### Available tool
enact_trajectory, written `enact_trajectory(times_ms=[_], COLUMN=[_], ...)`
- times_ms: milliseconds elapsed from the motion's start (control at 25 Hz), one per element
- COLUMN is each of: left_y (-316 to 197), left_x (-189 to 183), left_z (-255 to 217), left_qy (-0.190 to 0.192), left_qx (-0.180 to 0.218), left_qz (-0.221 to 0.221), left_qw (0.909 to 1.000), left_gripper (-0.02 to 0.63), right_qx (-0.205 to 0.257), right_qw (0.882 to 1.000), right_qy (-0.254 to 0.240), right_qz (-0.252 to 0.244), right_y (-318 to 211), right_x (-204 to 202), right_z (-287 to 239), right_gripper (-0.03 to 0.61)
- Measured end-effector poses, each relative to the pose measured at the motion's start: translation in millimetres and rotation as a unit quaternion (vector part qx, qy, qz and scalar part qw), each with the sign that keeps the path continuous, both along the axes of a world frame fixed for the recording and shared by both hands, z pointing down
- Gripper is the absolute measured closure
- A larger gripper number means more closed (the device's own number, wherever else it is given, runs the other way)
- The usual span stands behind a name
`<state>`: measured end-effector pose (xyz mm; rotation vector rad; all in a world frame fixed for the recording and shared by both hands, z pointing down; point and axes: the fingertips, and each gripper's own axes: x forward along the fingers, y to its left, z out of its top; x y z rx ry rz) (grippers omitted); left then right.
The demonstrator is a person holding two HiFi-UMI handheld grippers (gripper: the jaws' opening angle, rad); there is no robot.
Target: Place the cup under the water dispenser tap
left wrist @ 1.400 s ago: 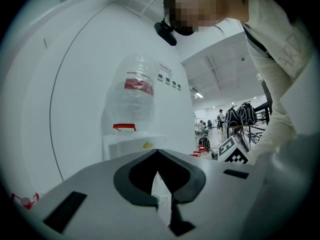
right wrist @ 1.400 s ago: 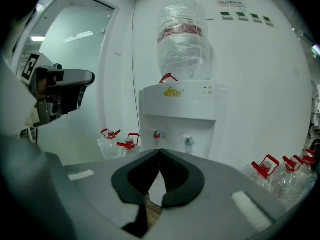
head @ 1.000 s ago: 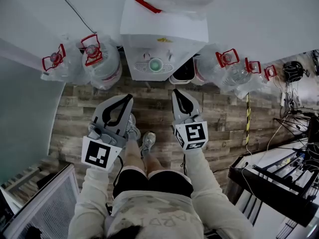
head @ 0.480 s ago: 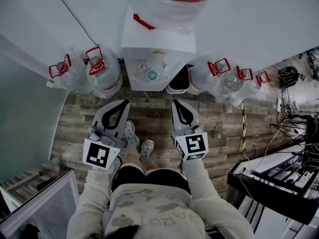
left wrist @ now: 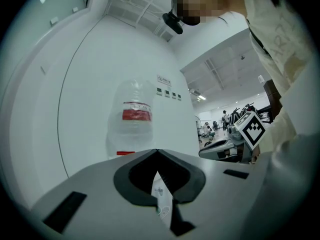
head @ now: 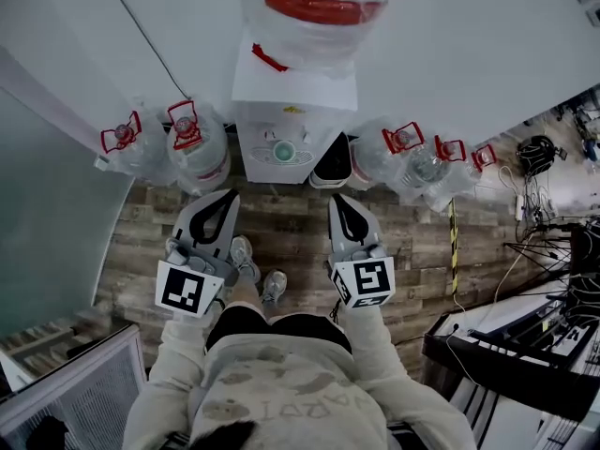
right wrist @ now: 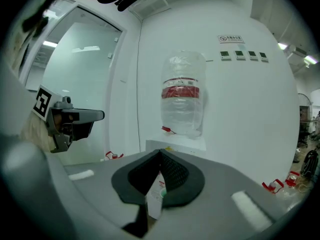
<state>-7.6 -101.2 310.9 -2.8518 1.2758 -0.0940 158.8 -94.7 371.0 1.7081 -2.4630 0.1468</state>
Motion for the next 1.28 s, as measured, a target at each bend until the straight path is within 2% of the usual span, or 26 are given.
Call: enact_trajectory(times_ms=[360, 560, 1280], left_y=[13, 15, 22], left_x=[0, 0, 9], left_z=[-28, -42, -74], left_qy=[0.006, -0.008, 0.005], left_qx=[0.011, 0.047, 0.072], left_qz=[0.0, 0.01, 0.013], left_qw=[0.9999, 0.9988, 0.9973], left_gripper=[0.609, 0.609, 0.609], right_qx=[0.028, 0.049, 0.096], right_qw=[1.0, 0.999, 0.995], right_qy=[-0.003, -0.002, 0.003], right_qz=[0.0, -0.003, -0.01], right_y=[15, 21, 27], right_x=[4, 2, 0], right_z=[-39, -57, -100], right_gripper=[0.569, 0.569, 0.569])
